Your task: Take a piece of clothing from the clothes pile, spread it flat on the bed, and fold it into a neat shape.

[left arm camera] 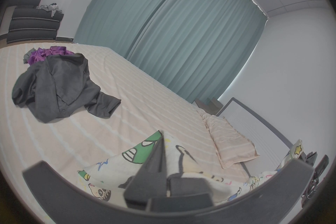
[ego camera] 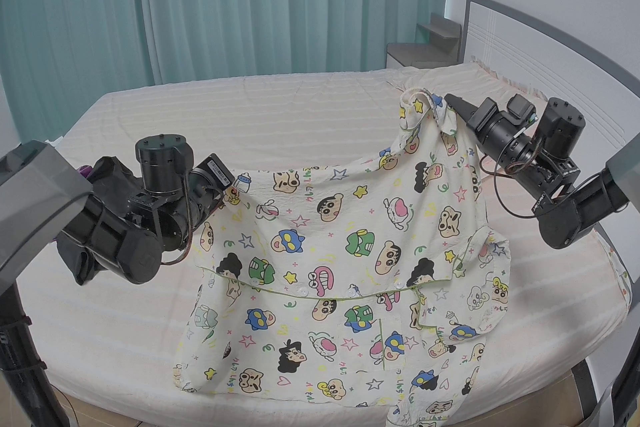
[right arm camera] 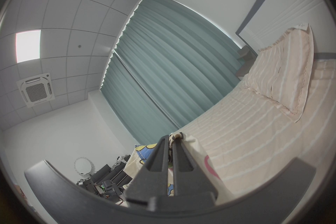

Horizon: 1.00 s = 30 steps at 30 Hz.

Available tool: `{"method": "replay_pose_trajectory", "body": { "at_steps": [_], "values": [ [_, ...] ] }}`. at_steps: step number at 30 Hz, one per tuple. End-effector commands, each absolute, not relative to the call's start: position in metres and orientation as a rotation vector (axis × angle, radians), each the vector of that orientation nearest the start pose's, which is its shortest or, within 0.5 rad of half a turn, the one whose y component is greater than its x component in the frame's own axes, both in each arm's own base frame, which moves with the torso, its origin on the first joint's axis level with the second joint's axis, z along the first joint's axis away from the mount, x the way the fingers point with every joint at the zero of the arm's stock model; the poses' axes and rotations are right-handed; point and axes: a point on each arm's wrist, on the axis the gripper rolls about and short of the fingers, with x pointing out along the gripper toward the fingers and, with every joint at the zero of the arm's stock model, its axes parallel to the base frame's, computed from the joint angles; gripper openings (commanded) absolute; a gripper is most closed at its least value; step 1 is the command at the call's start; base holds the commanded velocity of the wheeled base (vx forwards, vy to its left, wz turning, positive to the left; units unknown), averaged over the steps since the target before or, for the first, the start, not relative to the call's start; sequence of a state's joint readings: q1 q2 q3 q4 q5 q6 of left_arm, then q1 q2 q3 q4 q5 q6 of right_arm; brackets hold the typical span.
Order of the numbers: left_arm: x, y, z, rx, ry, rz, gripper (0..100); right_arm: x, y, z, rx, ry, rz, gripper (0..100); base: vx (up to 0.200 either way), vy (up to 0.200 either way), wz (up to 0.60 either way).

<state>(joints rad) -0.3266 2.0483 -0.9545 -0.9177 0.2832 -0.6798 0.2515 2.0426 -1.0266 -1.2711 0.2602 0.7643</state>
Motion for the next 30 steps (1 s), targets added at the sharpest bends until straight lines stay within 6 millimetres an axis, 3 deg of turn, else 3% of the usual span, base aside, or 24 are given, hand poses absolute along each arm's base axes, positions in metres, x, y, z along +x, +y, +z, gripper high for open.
{"method": "replay_pose_trajectory", "body": {
  "at_steps": [1, 12, 18, 22, 30],
  "values": [
    [0.391, -0.121, 0.085, -0.607, 0.251, 0.057, 0, 0.408, 0.107, 0.141, 0.745, 0.024, 0.537, 0, 0.000, 0.000, 0.00],
    [0.405, -0.124, 0.048, -0.636, 0.312, 0.093, 0, 0.433, 0.112, 0.098, 0.750, 0.078, 0.487, 0, 0.000, 0.000, 0.00],
    [0.410, -0.123, 0.048, -0.738, 0.306, 0.093, 0, 0.433, 0.111, 0.093, 0.754, 0.086, 0.467, 0, 0.067, 0.000, 0.00],
    [0.411, -0.123, 0.038, -0.732, 0.328, 0.100, 0, 0.433, 0.111, 0.090, 0.754, 0.095, 0.463, 0, 0.200, 0.000, 0.00],
    [0.413, -0.123, 0.020, -0.712, 0.370, 0.120, 0, 0.438, 0.112, 0.069, 0.753, 0.135, 0.445, 0, 0.000, 0.000, 0.00]
  ]
}}
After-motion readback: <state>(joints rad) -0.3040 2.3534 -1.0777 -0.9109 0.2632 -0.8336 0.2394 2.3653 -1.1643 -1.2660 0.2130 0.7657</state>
